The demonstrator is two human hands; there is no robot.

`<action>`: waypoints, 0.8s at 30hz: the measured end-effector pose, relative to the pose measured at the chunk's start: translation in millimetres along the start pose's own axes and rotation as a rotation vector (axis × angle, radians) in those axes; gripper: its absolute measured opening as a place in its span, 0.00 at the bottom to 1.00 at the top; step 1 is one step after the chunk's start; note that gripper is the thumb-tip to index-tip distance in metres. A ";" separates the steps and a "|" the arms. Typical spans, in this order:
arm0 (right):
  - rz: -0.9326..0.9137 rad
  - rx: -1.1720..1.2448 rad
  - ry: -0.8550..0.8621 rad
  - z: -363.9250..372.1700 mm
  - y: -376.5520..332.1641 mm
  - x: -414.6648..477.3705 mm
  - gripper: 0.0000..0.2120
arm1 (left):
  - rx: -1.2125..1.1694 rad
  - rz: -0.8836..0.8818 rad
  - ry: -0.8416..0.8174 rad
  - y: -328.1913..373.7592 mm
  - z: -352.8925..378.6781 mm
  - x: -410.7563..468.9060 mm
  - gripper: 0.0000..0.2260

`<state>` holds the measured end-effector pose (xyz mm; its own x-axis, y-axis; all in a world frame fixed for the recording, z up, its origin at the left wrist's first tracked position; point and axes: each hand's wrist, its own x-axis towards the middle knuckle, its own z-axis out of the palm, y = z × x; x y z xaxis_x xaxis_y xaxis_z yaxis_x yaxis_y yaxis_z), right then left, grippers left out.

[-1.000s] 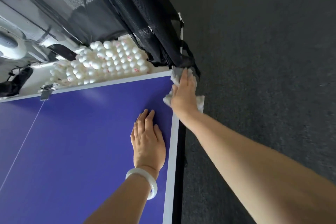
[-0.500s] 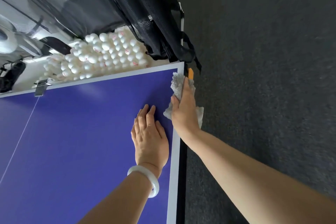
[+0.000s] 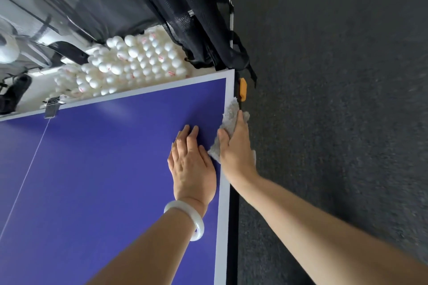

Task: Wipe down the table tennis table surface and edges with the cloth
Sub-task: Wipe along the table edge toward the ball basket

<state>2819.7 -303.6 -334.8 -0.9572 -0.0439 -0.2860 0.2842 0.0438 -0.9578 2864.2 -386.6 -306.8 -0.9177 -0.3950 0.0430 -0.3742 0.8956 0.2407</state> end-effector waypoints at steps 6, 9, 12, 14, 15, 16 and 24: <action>0.249 0.052 0.016 -1.2 -34.0 75.7 0.32 | 0.019 0.001 0.002 0.8 -0.5 -0.1 0.21; 0.185 -0.025 -0.020 -3.3 -24.3 40.8 0.32 | 0.012 -0.001 -0.003 1.7 -1.5 -2.5 0.21; 0.074 -0.066 -0.046 -2.4 0.3 -32.8 0.33 | -0.007 -0.002 -0.002 1.4 -1.9 -2.3 0.20; 0.066 -0.028 -0.040 -1.5 12.9 -57.8 0.33 | 0.002 0.004 -0.008 1.8 -1.6 -1.7 0.20; 0.086 -0.022 -0.047 -1.6 13.5 -53.9 0.33 | 0.006 0.005 -0.009 1.8 -1.8 -1.4 0.20; 0.115 -0.027 -0.049 -0.4 12.4 -41.2 0.32 | 0.005 0.004 -0.011 1.9 -2.0 -1.0 0.20; 0.143 0.032 0.039 -3.8 -23.7 54.0 0.29 | 0.005 0.004 0.008 -0.8 -0.1 0.6 0.20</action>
<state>2761.2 -303.2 -327.4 -0.9082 -0.0011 -0.4186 0.4186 0.0153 -0.9081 2864.0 -387.6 -306.8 -0.9182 -0.3927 0.0514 -0.3709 0.8982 0.2360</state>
